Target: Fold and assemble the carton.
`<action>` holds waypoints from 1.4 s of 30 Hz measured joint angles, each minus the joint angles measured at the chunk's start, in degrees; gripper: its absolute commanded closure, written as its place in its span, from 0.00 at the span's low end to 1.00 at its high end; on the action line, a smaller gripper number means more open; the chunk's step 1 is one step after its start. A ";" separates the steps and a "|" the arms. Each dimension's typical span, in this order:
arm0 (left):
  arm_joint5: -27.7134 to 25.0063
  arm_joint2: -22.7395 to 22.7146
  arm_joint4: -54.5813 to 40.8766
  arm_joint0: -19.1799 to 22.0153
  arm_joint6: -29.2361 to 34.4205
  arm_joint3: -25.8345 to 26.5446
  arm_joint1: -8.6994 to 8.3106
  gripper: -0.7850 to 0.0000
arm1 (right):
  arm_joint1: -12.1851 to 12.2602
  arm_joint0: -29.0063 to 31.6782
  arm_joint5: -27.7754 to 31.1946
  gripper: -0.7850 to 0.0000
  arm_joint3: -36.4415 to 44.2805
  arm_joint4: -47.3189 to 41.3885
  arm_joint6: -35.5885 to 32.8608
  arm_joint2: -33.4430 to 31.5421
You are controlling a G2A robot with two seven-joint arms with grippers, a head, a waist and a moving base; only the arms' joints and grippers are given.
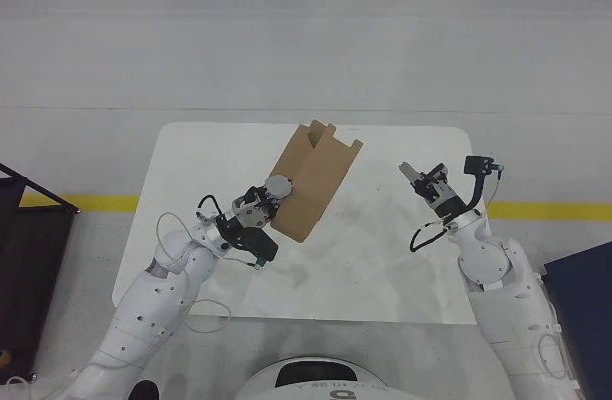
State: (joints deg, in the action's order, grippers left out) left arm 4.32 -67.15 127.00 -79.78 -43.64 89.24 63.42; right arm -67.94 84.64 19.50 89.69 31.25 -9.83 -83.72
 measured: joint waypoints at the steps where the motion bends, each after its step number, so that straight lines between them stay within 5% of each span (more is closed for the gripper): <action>1: 0.00 0.00 0.00 0.00 0.00 0.00 0.00 1.00 | 0.00 0.00 0.00 0.00 0.00 0.00 0.00 0.00; 25: 0.00 0.00 0.00 0.00 0.00 0.00 0.00 1.00 | -0.09 0.09 0.59 0.00 0.14 -0.85 0.07 0.37; 33: -0.60 1.27 0.40 1.06 2.42 -1.82 0.35 1.00 | -0.33 -1.25 14.02 0.00 -1.22 -20.66 -5.53 1.37; 42: -1.45 6.06 -2.02 4.91 3.84 -4.83 1.80 1.00 | -0.89 -4.66 16.53 0.00 -3.26 -32.35 -18.32 9.48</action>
State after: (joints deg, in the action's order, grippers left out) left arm 2.87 -61.09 124.99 -74.87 -39.80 84.41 65.21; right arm -68.82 79.98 36.03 86.43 -1.10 -28.15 -74.24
